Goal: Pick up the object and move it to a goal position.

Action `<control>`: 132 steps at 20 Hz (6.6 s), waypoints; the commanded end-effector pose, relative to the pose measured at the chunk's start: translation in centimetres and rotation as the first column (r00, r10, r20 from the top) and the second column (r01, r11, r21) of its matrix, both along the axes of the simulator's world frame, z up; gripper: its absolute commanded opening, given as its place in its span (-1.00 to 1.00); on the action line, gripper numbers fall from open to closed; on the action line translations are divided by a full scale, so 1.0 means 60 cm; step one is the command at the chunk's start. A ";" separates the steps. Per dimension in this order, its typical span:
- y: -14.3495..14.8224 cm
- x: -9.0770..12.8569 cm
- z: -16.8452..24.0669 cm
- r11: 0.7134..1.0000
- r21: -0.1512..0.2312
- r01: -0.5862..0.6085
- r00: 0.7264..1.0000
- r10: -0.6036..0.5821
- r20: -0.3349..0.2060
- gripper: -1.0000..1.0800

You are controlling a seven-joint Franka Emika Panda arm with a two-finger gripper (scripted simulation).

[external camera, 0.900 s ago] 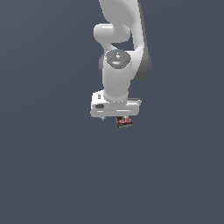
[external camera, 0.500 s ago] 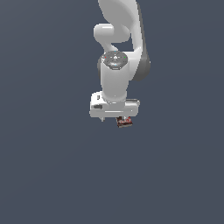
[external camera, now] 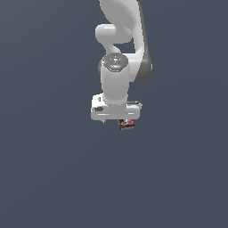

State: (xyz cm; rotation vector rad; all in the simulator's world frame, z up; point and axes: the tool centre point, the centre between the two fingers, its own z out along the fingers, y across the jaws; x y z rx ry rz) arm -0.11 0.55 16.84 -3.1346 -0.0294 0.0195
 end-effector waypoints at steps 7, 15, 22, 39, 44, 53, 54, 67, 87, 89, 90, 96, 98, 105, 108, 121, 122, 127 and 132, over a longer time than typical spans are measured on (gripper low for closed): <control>0.011 -0.007 -0.012 0.997 0.001 0.082 0.997 -0.082 -0.001 0.92; 0.029 -0.022 -0.035 0.972 0.003 0.234 0.972 -0.234 -0.003 0.92; 0.047 -0.039 -0.058 0.918 0.003 0.398 0.918 -0.398 -0.005 0.92; 0.084 -0.086 -0.112 0.672 -0.003 0.740 0.672 -0.740 -0.005 0.92; 0.093 -0.101 -0.126 0.574 -0.006 0.819 0.574 -0.819 -0.003 0.92; 0.106 -0.128 -0.151 0.376 -0.008 0.926 0.376 -0.926 0.004 0.92; 0.107 -0.131 -0.153 0.355 -0.008 0.935 0.355 -0.935 0.005 0.92; 0.115 -0.153 -0.170 0.187 -0.007 0.982 0.187 -0.982 0.012 0.92; 0.115 -0.155 -0.248 0.177 -0.007 0.984 0.177 -0.984 0.012 0.92; 0.115 -0.155 -0.253 0.177 -0.007 0.984 0.177 -0.984 0.012 0.92; 0.115 -0.155 -0.254 0.176 -0.007 0.984 0.176 -0.984 0.012 0.92; 0.115 -0.155 -0.255 0.176 -0.007 0.984 0.176 -0.984 0.012 -1.00; 0.115 -0.155 -0.255 0.176 -0.007 0.984 0.176 -0.984 0.012 -1.00; 0.110 -0.151 -0.252 0.176 -0.005 0.984 0.177 -0.984 0.012 -1.00; 0.094 -0.141 -0.249 0.176 -0.005 0.984 0.177 -0.984 0.012 -1.00; -0.064 -0.041 -0.216 0.177 -0.006 0.984 0.177 -0.984 0.013 -1.00; -0.075 -0.033 -0.214 0.177 -0.006 0.984 0.177 -0.984 0.013 -1.00; -0.117 -0.003 -0.206 0.177 -0.007 0.984 0.177 -0.984 0.013 -1.00; -0.138 0.013 -0.201 0.177 -0.007 0.984 0.177 -0.984 0.013 -1.00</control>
